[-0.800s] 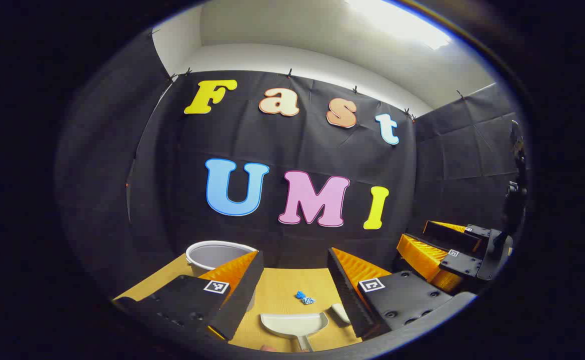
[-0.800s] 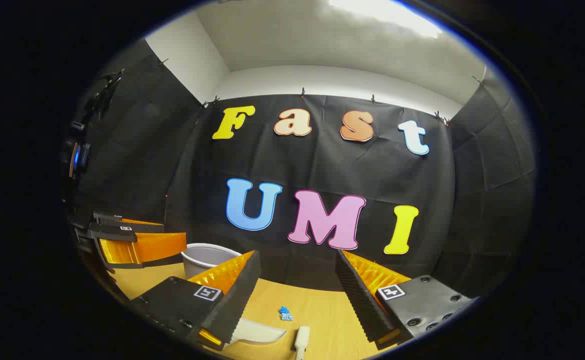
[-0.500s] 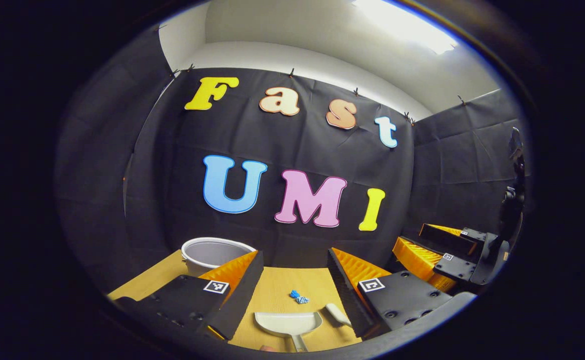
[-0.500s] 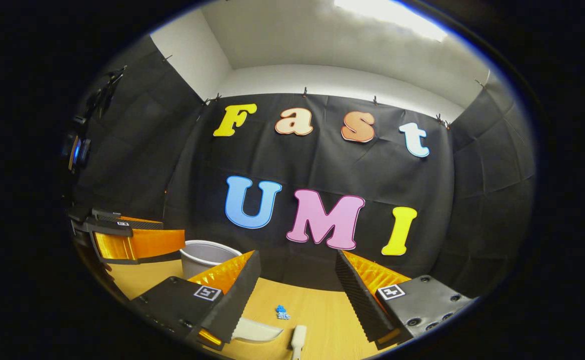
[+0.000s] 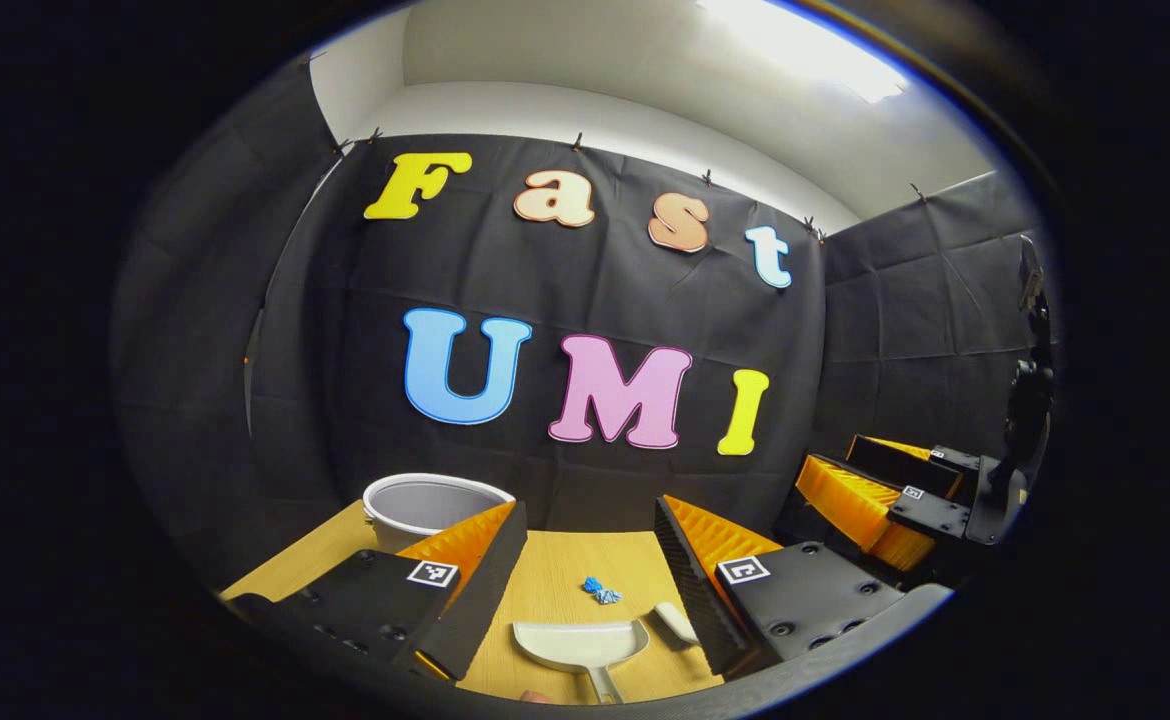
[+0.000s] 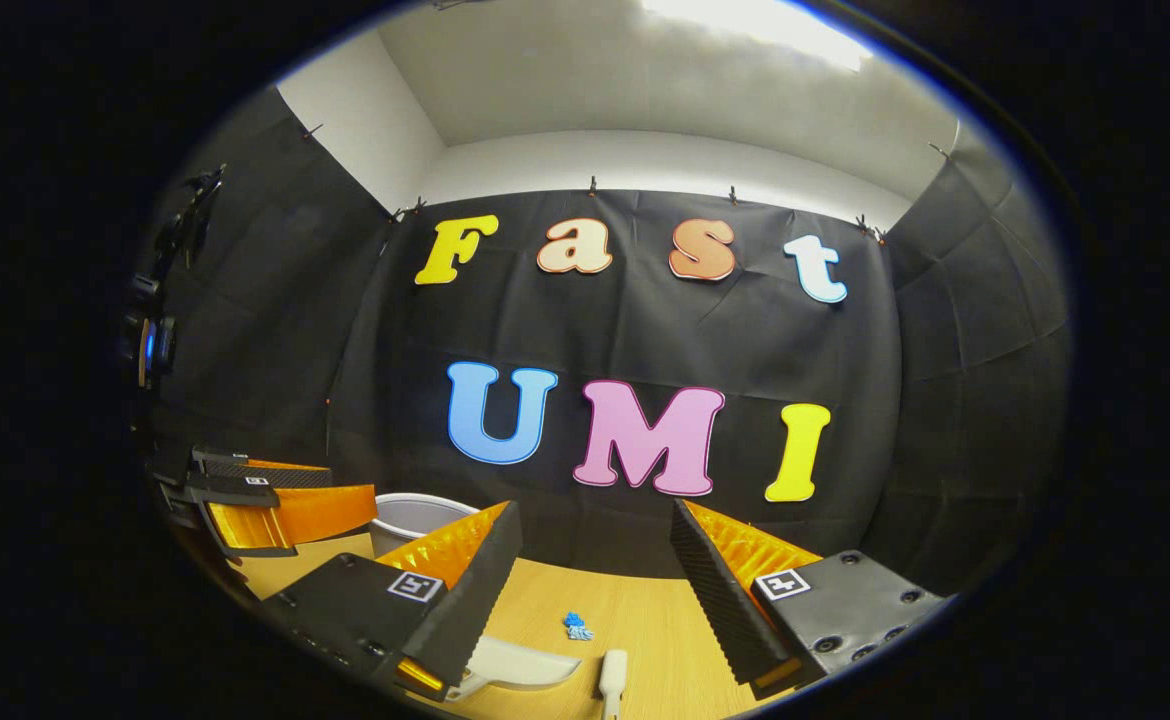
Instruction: Pick up the small broom and dustpan from the desktop, sweep the trash into the dustpan with the broom, and then empty the trash into the garbage bin.
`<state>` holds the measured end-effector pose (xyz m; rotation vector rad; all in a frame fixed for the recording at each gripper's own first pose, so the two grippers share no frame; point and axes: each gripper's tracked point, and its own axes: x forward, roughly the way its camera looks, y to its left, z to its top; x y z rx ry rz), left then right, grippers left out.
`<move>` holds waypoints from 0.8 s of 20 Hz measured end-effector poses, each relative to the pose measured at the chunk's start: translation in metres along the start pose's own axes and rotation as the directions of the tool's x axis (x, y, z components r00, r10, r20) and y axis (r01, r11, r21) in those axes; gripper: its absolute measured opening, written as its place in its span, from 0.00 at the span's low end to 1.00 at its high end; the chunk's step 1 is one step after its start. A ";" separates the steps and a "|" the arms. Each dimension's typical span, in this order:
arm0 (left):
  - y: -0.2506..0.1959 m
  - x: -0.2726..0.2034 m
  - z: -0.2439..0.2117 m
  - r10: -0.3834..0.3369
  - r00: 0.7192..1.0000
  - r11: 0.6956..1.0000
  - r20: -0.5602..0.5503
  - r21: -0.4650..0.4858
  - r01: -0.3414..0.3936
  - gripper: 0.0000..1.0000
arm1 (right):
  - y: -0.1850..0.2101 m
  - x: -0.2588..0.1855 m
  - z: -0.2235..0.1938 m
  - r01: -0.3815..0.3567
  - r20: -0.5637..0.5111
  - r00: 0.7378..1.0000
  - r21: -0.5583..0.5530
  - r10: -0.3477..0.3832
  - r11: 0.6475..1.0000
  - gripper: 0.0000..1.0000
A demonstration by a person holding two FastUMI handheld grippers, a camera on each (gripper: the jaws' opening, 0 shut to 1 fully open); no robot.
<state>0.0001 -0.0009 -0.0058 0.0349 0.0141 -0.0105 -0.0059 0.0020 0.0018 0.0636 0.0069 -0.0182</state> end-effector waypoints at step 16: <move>-0.004 0.016 -0.025 -0.013 0.998 1.000 -0.068 -0.010 0.012 0.77 | -0.015 -0.012 -0.027 0.057 -0.101 0.993 -0.012 -0.058 0.998 0.97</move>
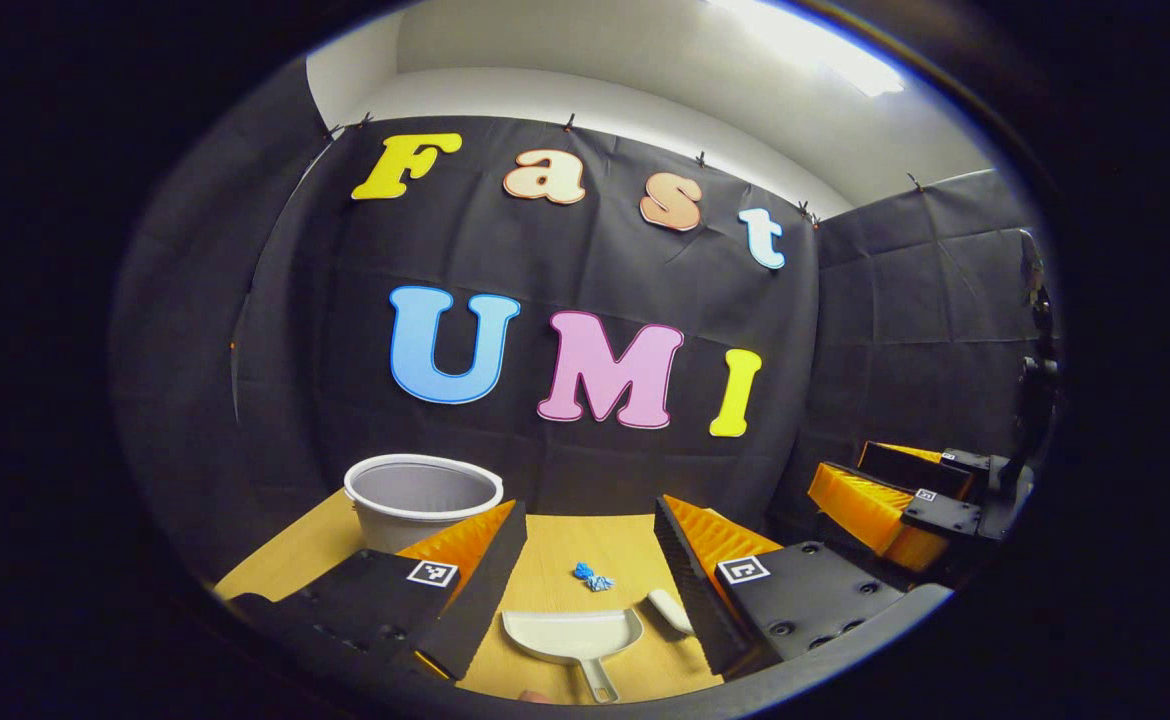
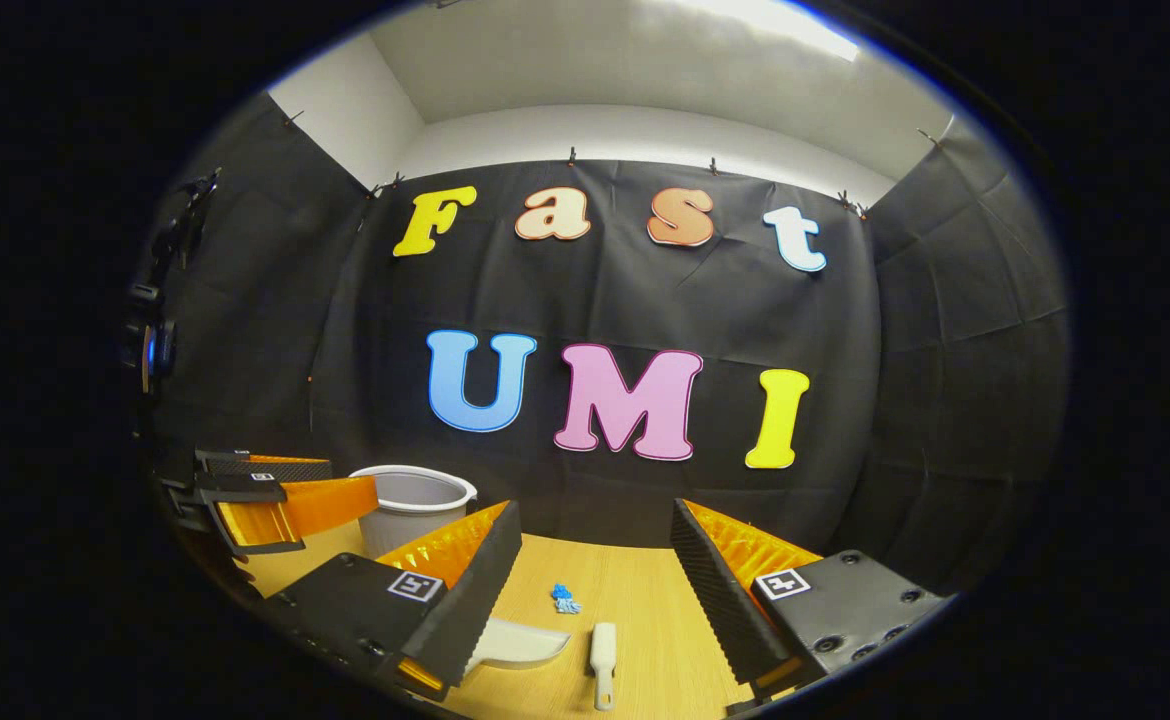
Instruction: Pick up the small broom and dustpan from the desktop, sweep the trash into the dustpan with the broom, and then empty the trash into the garbage bin.
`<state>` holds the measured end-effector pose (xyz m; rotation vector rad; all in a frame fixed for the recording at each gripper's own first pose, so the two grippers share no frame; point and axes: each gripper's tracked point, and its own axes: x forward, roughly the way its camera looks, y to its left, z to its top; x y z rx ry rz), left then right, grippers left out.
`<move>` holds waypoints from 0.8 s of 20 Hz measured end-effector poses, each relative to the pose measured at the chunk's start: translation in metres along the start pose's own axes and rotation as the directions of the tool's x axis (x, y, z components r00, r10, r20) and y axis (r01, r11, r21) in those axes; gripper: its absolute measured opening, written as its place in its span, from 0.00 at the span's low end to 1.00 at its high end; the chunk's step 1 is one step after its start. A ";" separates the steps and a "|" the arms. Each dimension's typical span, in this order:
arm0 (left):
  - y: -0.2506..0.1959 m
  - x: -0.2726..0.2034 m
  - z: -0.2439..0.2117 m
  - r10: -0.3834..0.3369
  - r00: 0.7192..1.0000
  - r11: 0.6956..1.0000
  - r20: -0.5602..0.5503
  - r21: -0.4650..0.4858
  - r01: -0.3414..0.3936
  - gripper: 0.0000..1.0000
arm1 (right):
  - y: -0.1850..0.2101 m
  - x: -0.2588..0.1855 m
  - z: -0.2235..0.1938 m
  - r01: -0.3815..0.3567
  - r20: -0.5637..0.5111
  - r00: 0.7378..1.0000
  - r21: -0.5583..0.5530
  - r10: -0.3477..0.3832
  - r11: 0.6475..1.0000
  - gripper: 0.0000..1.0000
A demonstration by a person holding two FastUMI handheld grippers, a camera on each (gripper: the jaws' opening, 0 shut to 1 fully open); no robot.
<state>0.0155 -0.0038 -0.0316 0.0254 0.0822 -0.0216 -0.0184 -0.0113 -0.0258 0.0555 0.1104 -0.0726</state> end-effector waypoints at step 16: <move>-0.008 0.055 -0.148 0.082 0.844 0.990 -0.530 -0.057 -0.132 0.78 | -0.053 0.047 -0.032 -0.013 -0.068 0.998 0.038 0.016 0.999 0.97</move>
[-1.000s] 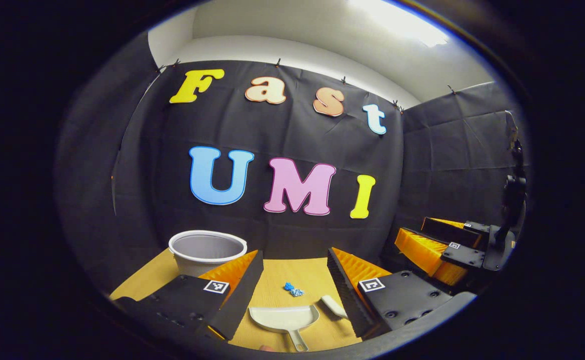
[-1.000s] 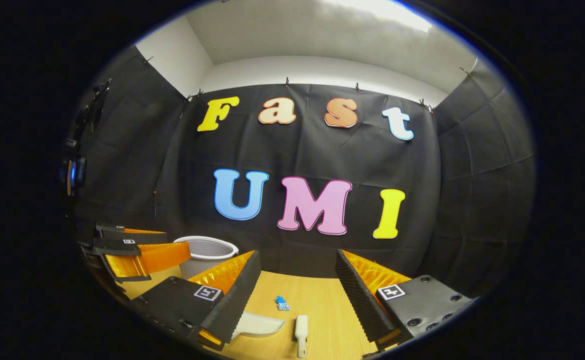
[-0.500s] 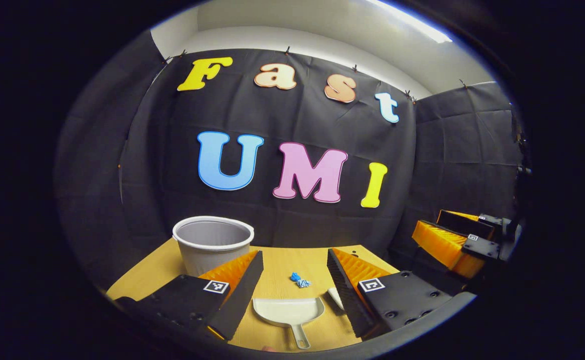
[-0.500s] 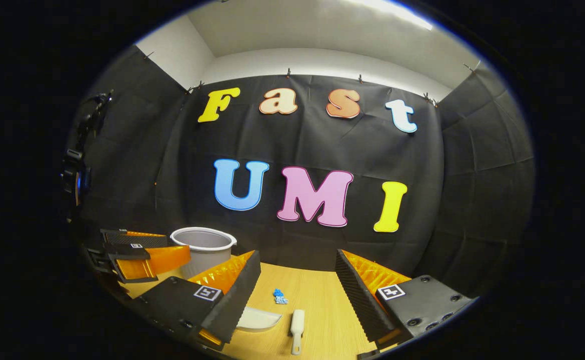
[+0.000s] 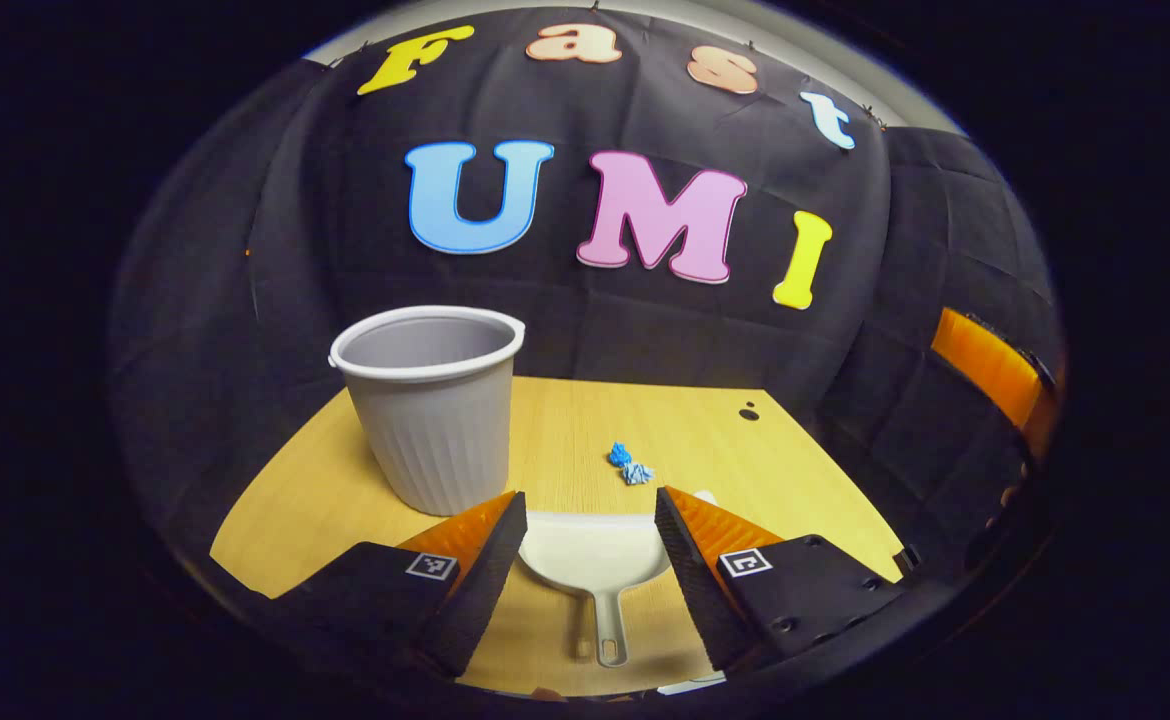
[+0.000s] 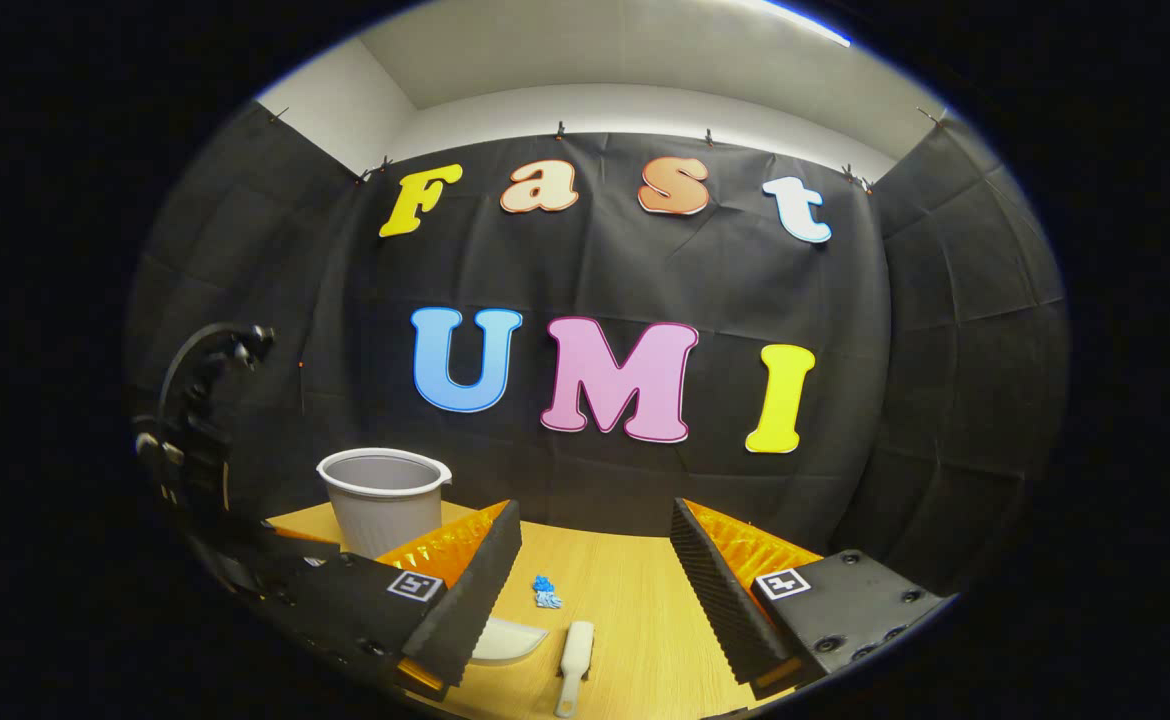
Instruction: Pick up the small broom and dustpan from the desktop, sweep the trash into the dustpan with the broom, and then empty the trash into the garbage bin.
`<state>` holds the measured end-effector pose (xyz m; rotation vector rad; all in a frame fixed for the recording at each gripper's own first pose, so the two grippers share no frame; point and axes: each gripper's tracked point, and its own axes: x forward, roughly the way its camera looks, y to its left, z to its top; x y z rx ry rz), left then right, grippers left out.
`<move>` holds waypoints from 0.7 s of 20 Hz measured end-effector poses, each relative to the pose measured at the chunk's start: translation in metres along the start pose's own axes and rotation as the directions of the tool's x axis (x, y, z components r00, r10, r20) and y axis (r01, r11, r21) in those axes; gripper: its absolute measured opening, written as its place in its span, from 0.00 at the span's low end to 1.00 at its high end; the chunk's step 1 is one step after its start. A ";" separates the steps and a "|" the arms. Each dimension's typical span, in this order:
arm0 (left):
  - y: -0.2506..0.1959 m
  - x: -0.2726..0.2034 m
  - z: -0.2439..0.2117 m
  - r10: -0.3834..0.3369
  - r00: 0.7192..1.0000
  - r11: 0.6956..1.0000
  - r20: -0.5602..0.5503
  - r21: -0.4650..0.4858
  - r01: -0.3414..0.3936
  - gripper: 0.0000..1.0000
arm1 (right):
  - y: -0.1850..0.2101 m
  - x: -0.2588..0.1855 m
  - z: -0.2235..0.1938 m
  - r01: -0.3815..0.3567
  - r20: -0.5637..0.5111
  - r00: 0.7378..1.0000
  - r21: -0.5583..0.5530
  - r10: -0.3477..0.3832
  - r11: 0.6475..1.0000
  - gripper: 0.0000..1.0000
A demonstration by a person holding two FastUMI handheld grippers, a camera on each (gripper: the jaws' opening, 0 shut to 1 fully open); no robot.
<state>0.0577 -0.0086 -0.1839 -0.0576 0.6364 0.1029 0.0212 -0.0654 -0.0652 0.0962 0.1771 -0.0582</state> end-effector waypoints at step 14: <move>-0.016 0.103 -0.133 0.040 0.791 0.985 -0.611 -0.108 -0.133 0.80 | -0.022 -0.002 -0.077 -0.155 -0.123 0.978 0.130 0.171 0.979 0.97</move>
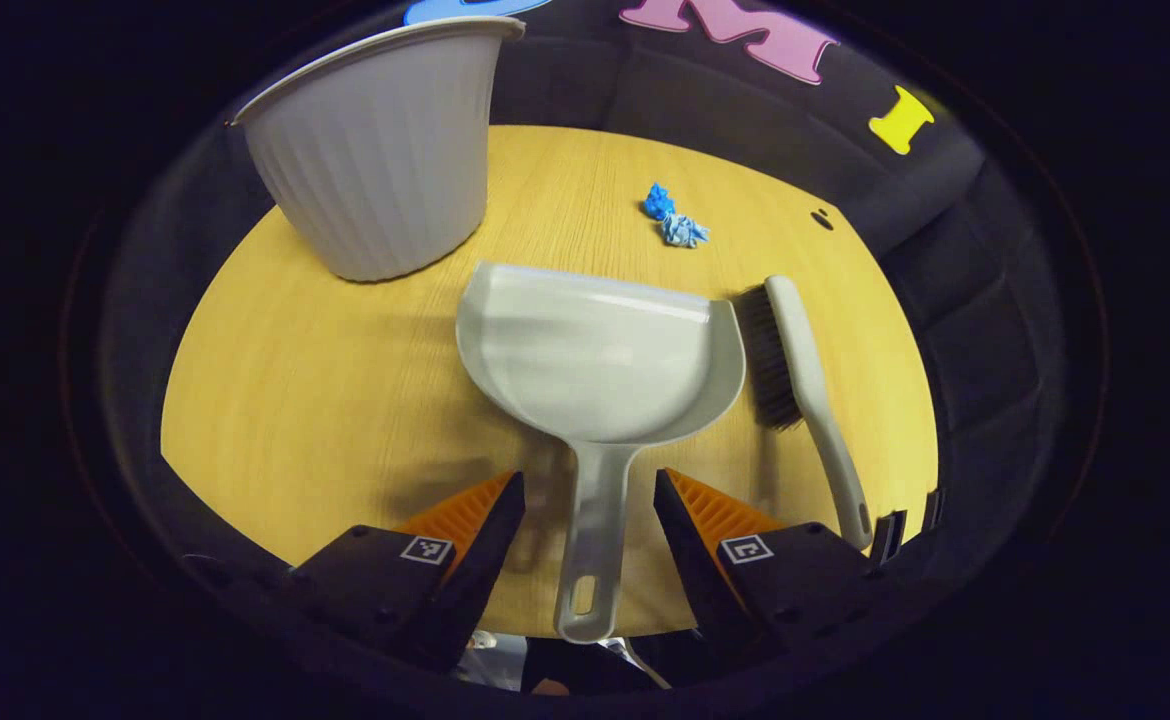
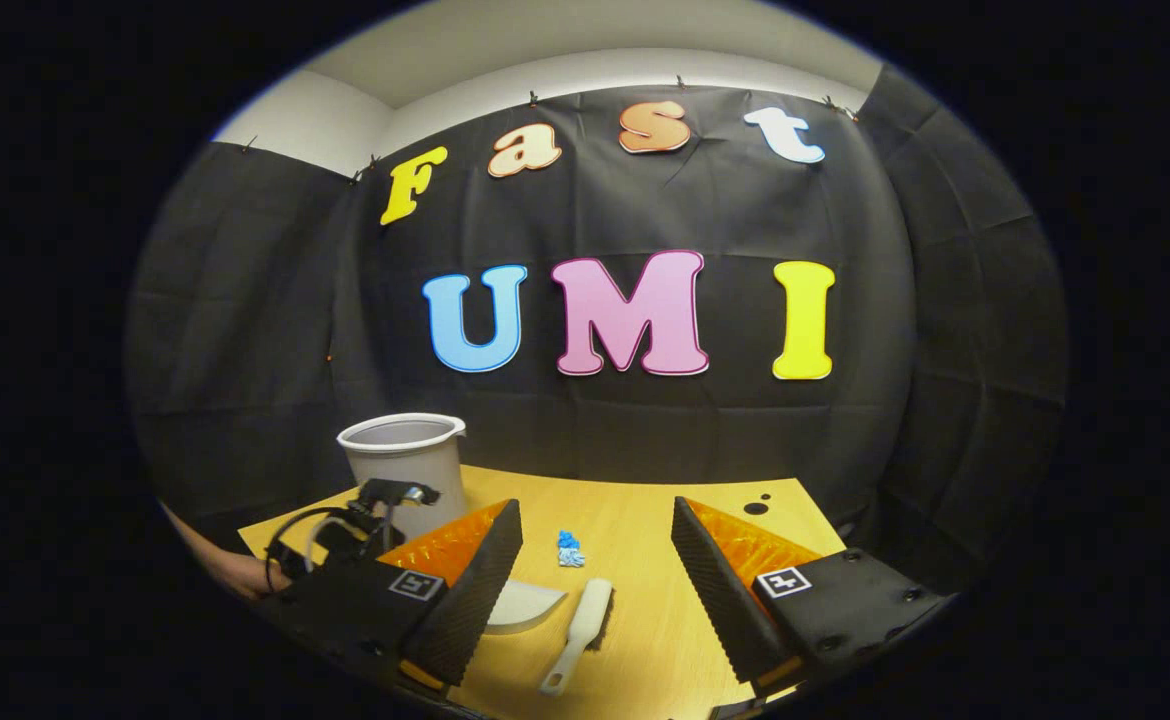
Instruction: Pick up the small broom and dustpan from the desktop, sweep the trash into the dustpan with the broom, and then empty the trash into the garbage bin.
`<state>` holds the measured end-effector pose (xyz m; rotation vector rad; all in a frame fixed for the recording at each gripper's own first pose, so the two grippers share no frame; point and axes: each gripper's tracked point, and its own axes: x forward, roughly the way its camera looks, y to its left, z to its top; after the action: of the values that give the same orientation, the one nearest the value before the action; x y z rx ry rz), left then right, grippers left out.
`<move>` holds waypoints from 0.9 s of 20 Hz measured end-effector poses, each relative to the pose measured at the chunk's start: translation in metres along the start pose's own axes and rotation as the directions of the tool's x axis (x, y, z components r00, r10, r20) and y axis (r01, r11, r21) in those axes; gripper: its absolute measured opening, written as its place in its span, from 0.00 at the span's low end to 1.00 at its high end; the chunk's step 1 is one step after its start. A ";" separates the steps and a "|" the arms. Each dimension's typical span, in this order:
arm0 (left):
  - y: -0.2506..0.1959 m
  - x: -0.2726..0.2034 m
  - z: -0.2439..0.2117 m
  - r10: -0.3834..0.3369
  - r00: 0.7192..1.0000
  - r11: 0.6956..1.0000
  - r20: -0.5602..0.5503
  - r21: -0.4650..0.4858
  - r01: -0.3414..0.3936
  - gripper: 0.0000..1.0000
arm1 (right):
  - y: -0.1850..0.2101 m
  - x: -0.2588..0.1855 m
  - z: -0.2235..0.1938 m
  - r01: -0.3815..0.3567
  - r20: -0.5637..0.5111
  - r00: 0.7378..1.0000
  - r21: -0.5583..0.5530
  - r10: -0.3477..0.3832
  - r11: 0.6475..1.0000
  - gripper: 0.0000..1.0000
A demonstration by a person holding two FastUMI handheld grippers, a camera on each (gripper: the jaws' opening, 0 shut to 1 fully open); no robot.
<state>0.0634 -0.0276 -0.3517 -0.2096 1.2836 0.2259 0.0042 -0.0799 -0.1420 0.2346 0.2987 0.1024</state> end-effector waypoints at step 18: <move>0.006 0.030 0.011 -0.004 0.978 0.994 -0.207 0.104 0.026 0.31 | 0.025 0.048 -0.117 0.052 -0.526 0.851 0.089 0.003 0.995 0.98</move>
<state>0.0804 -0.0173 -0.3779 -0.1540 1.4958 0.1243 0.0131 -0.0247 -0.2581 0.3011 0.8583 0.1262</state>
